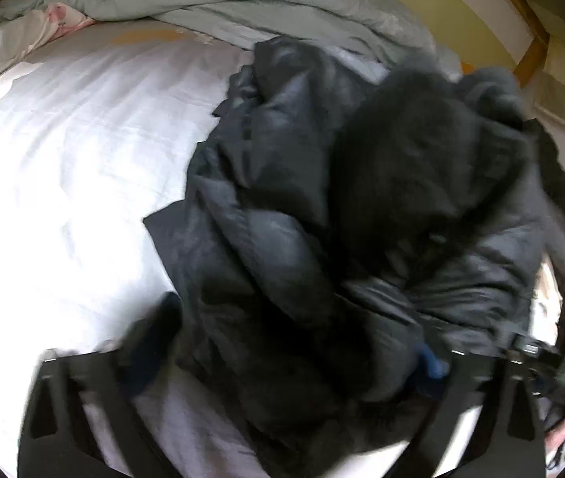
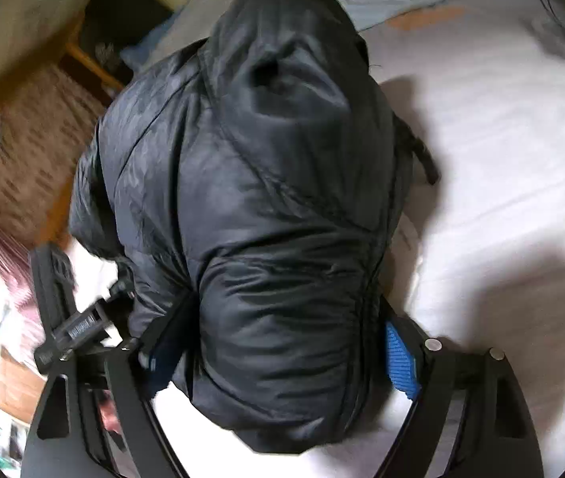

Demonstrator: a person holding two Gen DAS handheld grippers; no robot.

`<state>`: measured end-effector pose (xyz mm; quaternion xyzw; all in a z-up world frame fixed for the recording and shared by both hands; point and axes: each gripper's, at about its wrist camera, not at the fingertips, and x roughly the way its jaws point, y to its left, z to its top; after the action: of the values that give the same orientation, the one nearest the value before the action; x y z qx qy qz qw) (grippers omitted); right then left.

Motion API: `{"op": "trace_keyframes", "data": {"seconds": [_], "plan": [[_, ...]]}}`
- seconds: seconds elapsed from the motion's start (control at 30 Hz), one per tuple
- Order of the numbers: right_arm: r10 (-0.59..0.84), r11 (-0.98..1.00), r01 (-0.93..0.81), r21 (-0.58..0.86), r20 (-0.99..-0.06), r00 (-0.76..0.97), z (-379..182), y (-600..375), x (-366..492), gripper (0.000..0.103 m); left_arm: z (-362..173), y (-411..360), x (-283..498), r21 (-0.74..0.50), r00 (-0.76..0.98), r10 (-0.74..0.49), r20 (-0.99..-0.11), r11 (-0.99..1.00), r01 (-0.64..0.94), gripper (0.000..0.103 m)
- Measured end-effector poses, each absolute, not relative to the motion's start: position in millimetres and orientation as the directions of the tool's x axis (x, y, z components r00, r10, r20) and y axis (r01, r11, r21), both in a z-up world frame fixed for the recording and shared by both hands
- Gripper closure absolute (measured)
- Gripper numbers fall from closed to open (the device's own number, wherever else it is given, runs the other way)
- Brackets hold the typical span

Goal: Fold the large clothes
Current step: 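Lift the black jacket bundle off the bed with both tools, then carry the jacket with both tools toward the pile of folded clothes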

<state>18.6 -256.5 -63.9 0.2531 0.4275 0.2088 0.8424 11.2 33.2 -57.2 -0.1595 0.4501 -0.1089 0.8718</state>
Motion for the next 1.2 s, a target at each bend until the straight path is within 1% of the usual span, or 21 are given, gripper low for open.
{"op": "trace_keyframes", "data": {"seconds": [0.03,0.07,0.1,0.17,0.2,0.27,0.33,0.4,0.47,0.67,0.77,0.93,1.03,1.1,1.13,1.2], "plan": [[0.538,0.805,-0.128,0.58,-0.622,0.569,-60.8,-253.9,16.2,0.039,-52.9,30.7,8.4,-0.402,0.562,-0.363,-0.743,0.914,0.059,0.037],[0.51,0.826,-0.131,0.548,-0.627,0.59,-55.9,-250.3,13.4,0.043,-47.2,27.8,5.5,-0.4,0.565,-0.364,-0.74,0.914,0.065,0.046],[0.482,0.847,-0.142,0.512,-0.628,0.611,-50.3,-246.0,10.3,0.049,-40.4,22.9,3.3,-0.378,0.576,-0.352,-0.737,0.922,0.081,0.053],[0.462,0.862,-0.166,0.478,-0.609,0.645,-41.1,-242.0,5.2,0.056,-25.0,11.5,-1.4,-0.302,0.615,-0.306,-0.726,0.946,0.115,0.058],[0.465,0.859,-0.175,0.481,-0.589,0.661,-38.0,-243.7,2.9,0.057,-18.0,9.2,-0.3,-0.289,0.625,-0.299,-0.721,0.95,0.12,0.059],[0.464,0.852,-0.161,0.498,-0.577,0.672,-34.1,-251.4,0.4,0.058,-3.5,6.7,-3.4,-0.314,0.642,-0.327,-0.694,0.939,0.139,0.061],[0.458,0.851,-0.15,0.503,-0.571,0.681,-25.4,-260.1,-2.4,0.058,12.8,4.0,-12.7,-0.294,0.673,-0.339,-0.658,0.938,0.185,0.061],[0.465,0.845,-0.154,0.513,-0.56,0.686,-9.4,-271.5,-6.8,0.059,27.6,-10.7,-20.4,-0.198,0.727,-0.303,-0.616,0.953,0.23,0.061],[0.451,0.853,-0.156,0.499,-0.551,0.703,9.1,-279.3,-9.3,0.059,38.9,-19.3,-29.0,-0.153,0.764,-0.29,-0.577,0.957,0.248,0.061],[0.375,0.905,-0.186,0.383,-0.51,0.775,79.5,-310.7,-23.6,0.059,87.2,-46.5,-27.7,-0.187,0.793,-0.357,-0.494,0.934,0.305,0.061],[0.328,0.925,-0.18,0.334,-0.463,0.823,119.4,-346.5,-31.7,0.058,115.5,-82.3,-22.4,-0.157,0.803,-0.397,-0.443,0.917,0.367,0.061],[0.194,0.956,-0.089,0.28,-0.374,0.907,169.9,-418.4,-46.3,0.058,154.8,-153.6,-15.1,-0.183,0.788,-0.517,-0.335,0.856,0.484,0.061],[0.086,0.968,-0.004,0.249,-0.318,0.944,191.8,-454.8,-54.8,0.057,168.6,-205.4,-12.8,-0.107,0.8,-0.529,-0.284,0.846,0.522,0.061],[0.023,0.976,0.045,0.214,-0.305,0.952,202.3,-481.1,-53.9,0.057,174.2,-229.9,11.0,-0.136,0.775,-0.568,-0.277,0.822,0.553,0.061],[0.003,0.976,0.063,0.207,-0.304,0.953,206.1,-492.7,-52.7,0.057,176.3,-241.2,22.6,-0.168,0.747,-0.602,-0.284,0.798,0.579,0.061],[-0.032,0.978,0.093,0.188,-0.307,0.951,213.1,-520.2,-51.6,0.057,176.9,-266.8,40.0,-0.176,0.707,-0.637,-0.306,0.768,0.616,0.06]]}}
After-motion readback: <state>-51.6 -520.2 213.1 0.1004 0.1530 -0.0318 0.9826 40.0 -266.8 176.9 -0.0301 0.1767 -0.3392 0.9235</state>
